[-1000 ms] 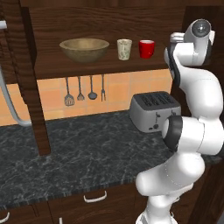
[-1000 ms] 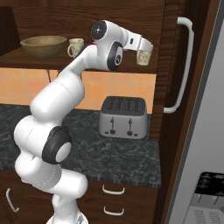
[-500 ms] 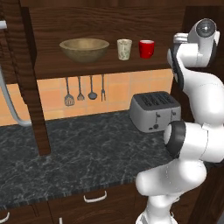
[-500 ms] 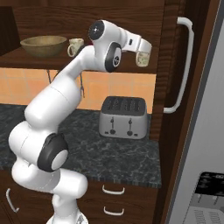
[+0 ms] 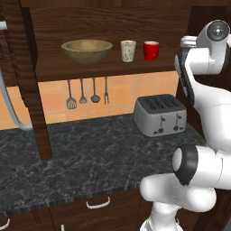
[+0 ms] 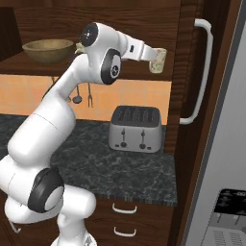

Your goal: Gather all objects into one cabinet and sort the glasses and bowls to opposite sides.

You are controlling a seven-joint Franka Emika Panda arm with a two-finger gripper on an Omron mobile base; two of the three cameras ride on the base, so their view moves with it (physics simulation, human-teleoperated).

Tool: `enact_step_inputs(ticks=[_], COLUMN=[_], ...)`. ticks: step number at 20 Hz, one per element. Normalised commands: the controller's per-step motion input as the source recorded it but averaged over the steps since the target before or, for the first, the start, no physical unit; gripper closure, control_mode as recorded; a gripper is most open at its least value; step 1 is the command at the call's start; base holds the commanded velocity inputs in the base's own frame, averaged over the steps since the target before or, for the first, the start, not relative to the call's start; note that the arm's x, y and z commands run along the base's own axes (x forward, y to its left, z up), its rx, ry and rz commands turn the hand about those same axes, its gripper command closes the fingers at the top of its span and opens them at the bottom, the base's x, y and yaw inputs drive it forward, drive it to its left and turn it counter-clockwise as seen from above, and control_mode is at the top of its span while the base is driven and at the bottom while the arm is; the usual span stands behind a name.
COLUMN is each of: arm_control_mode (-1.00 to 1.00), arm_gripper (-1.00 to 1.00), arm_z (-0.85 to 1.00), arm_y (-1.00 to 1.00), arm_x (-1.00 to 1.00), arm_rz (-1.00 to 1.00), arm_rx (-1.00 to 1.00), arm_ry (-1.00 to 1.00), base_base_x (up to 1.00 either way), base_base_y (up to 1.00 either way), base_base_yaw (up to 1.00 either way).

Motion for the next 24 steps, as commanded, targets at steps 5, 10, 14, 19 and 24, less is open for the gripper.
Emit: enact_step_inputs(ticks=[5, 10, 14, 19, 24], arm_control_mode=[-1.00, -1.00, -1.00, -1.00, -1.00], arm_gripper=[-1.00, -1.00, -1.00, -1.00, -1.00], arm_z=[0.01, 0.01, 0.04, 0.14, 0.03], arm_y=[0.75, 0.71, 0.57, 0.30, 0.23], arm_x=[-0.34, -0.20, 0.00, 0.00, 0.00], arm_rz=[0.07, 0.14, 0.17, 0.19, 0.20], arm_rx=[0.00, 0.02, 0.07, 0.08, 0.05], arm_ry=[0.00, 0.00, 0.00, 0.02, 0.05], base_base_x=[0.00, 0.00, 0.00, 0.00, 0.00], base_base_y=[0.00, 0.00, 0.00, 0.00, 0.00], base_base_yaw=[0.00, 0.00, 0.00, 0.00, 0.00])
